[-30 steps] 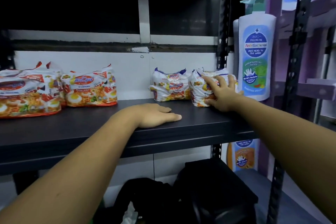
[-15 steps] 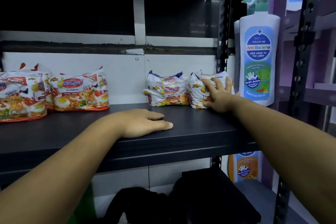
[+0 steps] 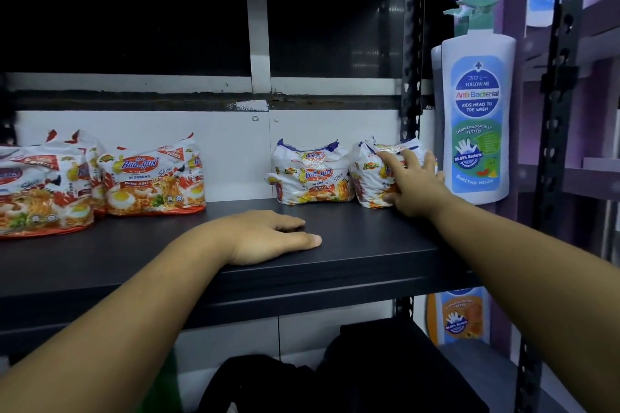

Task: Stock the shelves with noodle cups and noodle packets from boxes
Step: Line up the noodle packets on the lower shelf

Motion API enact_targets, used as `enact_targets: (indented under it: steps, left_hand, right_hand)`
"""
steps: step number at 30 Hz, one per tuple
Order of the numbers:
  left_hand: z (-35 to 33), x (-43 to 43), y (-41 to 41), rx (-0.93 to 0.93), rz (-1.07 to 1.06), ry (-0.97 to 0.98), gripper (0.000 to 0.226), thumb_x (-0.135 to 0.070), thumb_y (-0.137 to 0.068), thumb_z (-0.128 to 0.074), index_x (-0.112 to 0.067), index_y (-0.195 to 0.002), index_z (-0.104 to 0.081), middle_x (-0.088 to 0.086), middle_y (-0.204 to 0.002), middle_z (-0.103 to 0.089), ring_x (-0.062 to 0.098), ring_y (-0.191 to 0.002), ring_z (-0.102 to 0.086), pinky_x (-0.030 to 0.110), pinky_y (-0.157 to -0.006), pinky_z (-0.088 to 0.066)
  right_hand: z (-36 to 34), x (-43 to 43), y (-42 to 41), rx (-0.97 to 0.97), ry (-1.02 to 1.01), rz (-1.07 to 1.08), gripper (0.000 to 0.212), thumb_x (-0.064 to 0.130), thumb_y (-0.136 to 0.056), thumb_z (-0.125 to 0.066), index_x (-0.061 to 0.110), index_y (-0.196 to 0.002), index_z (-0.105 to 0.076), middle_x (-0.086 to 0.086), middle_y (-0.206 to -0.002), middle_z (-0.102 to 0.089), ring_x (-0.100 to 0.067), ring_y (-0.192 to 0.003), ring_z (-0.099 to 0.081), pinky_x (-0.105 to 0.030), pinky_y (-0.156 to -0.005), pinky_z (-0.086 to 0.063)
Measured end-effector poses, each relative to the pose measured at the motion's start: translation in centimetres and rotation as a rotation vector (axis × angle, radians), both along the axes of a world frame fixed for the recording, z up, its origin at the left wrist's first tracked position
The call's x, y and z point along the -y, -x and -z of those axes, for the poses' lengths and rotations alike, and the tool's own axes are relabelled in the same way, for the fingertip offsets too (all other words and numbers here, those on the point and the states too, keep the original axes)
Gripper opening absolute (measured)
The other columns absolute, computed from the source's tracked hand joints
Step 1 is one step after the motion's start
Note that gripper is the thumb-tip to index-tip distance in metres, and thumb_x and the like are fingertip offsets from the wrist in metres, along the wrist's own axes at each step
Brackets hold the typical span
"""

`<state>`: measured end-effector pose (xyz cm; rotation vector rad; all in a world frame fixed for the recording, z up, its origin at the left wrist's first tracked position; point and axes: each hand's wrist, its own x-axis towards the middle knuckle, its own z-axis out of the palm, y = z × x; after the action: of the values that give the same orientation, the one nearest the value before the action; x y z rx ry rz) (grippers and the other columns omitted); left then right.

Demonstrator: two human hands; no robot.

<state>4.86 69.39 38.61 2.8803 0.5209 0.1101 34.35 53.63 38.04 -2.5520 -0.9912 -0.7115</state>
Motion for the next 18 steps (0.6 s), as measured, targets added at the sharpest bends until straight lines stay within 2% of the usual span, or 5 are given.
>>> enact_targets:
  steps: [3, 6, 11, 18]
  left_hand:
    - [0.1, 0.0, 0.0, 0.005, 0.008, 0.007, 0.081, -0.086, -0.086, -0.042, -0.046, -0.155, -0.038, -0.017, -0.165, -0.032, 0.011, -0.152, -0.029, 0.037, -0.124, -0.021]
    - [0.1, 0.0, 0.1, 0.009, 0.005, 0.005, 0.080, -0.085, -0.086, -0.042, -0.045, -0.155, -0.039, -0.017, -0.165, -0.033, 0.011, -0.151, -0.030, 0.036, -0.124, -0.022]
    - [0.0, 0.1, 0.1, 0.002, -0.003, -0.005, 0.080, -0.086, -0.086, -0.040, -0.046, -0.155, -0.038, -0.015, -0.165, -0.031, 0.012, -0.152, -0.028, 0.038, -0.124, -0.021]
    - [0.1, -0.1, -0.1, 0.004, 0.000, -0.010, 0.080, -0.087, -0.085, -0.040, -0.048, -0.155, -0.038, -0.017, -0.165, -0.031, 0.011, -0.152, -0.029, 0.038, -0.124, -0.022]
  right_hand:
    - [0.0, 0.5, 0.4, 0.042, -0.009, 0.023, 0.087, 0.033, -0.093, -0.069, 0.049, -0.155, -0.008, -0.004, -0.164, -0.012, -0.048, -0.150, -0.007, -0.071, -0.113, -0.027]
    - [0.1, 0.8, 0.5, 0.034, -0.026, 0.087, 0.085, 0.029, -0.094, -0.067, 0.047, -0.155, -0.010, -0.005, -0.164, -0.012, -0.048, -0.149, -0.007, -0.069, -0.109, -0.032]
    - [0.1, 1.3, -0.4, -0.047, -0.047, 0.029, 0.083, 0.023, -0.097, -0.064, 0.047, -0.156, -0.012, 0.000, -0.167, -0.004, -0.044, -0.153, 0.008, -0.073, -0.110, -0.025]
    - [-0.1, 1.5, -2.1, -0.077, -0.041, -0.089, 0.084, 0.023, -0.095, -0.069, 0.047, -0.154, -0.014, 0.002, -0.165, -0.005, -0.044, -0.152, 0.013, -0.075, -0.114, -0.020]
